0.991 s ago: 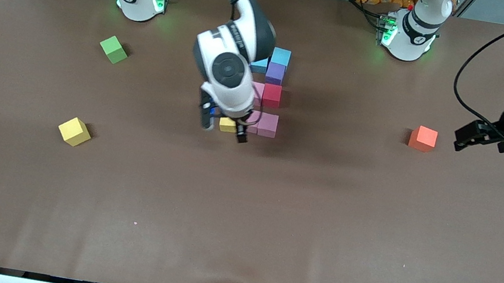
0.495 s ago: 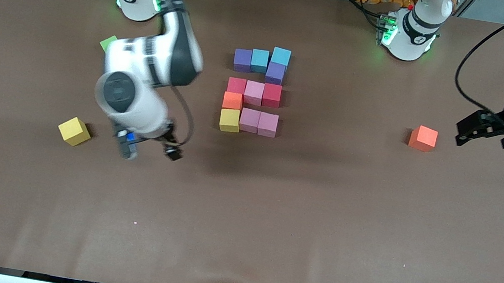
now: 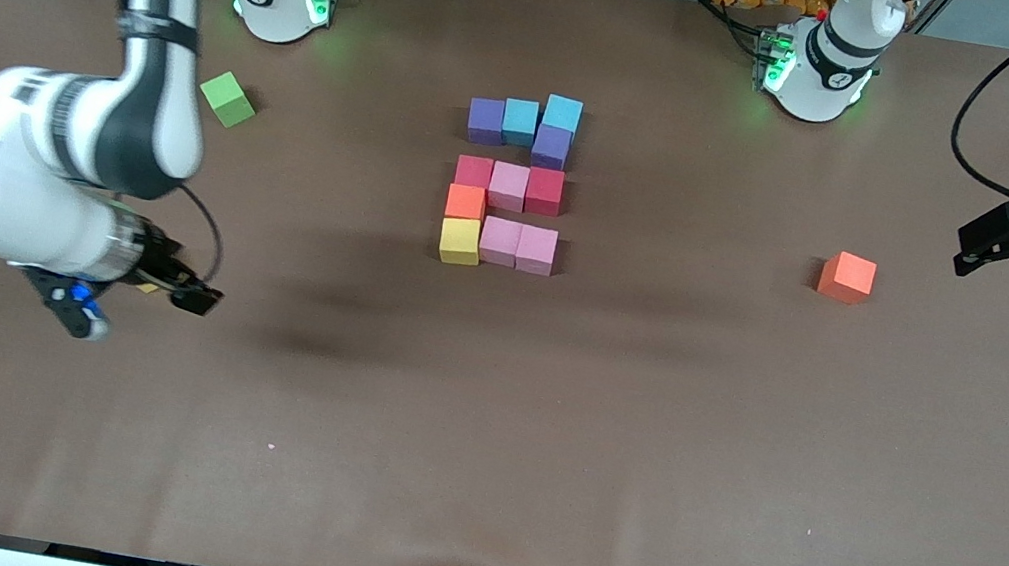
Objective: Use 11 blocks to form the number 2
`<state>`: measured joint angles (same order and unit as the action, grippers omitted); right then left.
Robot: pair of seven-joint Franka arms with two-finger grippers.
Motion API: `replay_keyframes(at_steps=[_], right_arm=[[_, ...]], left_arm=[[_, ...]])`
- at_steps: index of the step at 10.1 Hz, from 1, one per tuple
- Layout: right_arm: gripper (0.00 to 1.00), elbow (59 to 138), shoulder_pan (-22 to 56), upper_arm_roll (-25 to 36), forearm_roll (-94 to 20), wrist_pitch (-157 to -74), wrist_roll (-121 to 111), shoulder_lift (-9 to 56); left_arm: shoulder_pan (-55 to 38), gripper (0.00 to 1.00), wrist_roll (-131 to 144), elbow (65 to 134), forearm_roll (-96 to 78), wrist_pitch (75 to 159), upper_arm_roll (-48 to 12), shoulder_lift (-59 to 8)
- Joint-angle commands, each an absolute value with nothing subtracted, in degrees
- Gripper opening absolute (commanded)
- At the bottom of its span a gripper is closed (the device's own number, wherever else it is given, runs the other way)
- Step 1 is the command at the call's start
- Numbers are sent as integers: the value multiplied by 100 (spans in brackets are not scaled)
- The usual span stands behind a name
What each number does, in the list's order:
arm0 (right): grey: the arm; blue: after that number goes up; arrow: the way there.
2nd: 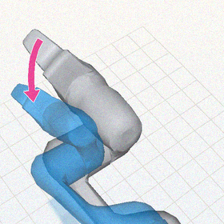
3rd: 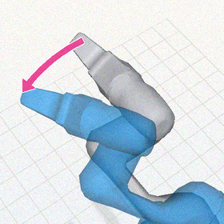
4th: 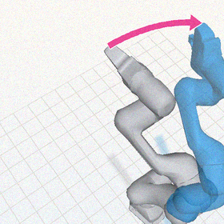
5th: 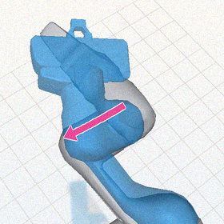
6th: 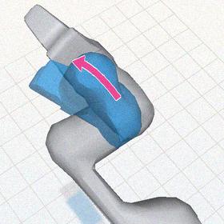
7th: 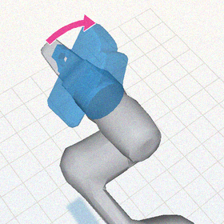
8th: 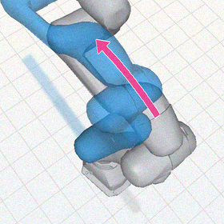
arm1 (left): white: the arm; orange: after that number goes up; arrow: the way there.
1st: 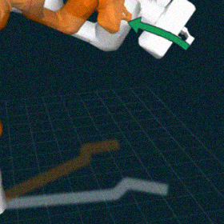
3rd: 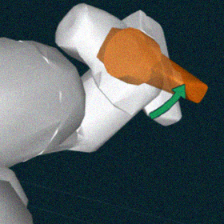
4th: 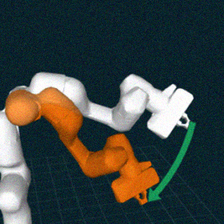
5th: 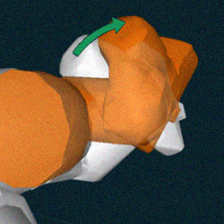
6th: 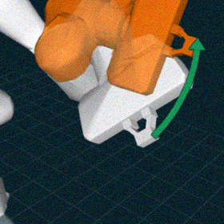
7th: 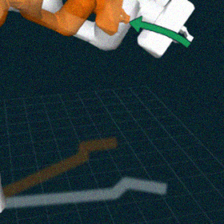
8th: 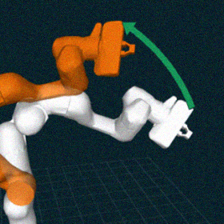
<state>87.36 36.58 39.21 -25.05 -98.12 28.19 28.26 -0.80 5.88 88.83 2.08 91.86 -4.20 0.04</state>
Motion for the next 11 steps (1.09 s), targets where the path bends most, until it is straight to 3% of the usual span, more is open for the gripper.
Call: replay_keyframes(at_steps=[1, 3, 6, 8, 11], right_arm=[[100, 8876, 2396, 2346, -1319, -9633, 2234, 1867], [100, 9183, 1061, 771, -476, -9598, 1683, 1251], [100, 10051, 47, 47, -466, -9598, 91, 233], [100, 10178, -114, -18, -422, -9563, -515, -192], [100, 9434, -62, 394, -396, -9249, -1001, -343]], left_arm=[[-193, 100, 395, 8851, 114, 9009, -281, 62], [-185, 100, 439, 8824, 123, 8904, -290, 62], [-167, 100, 431, 8780, 132, 8798, -281, 70], [-158, 100, 439, 8780, 114, 8763, -255, 123], [-167, 100, 746, 8676, 44, 8553, -264, 123]])
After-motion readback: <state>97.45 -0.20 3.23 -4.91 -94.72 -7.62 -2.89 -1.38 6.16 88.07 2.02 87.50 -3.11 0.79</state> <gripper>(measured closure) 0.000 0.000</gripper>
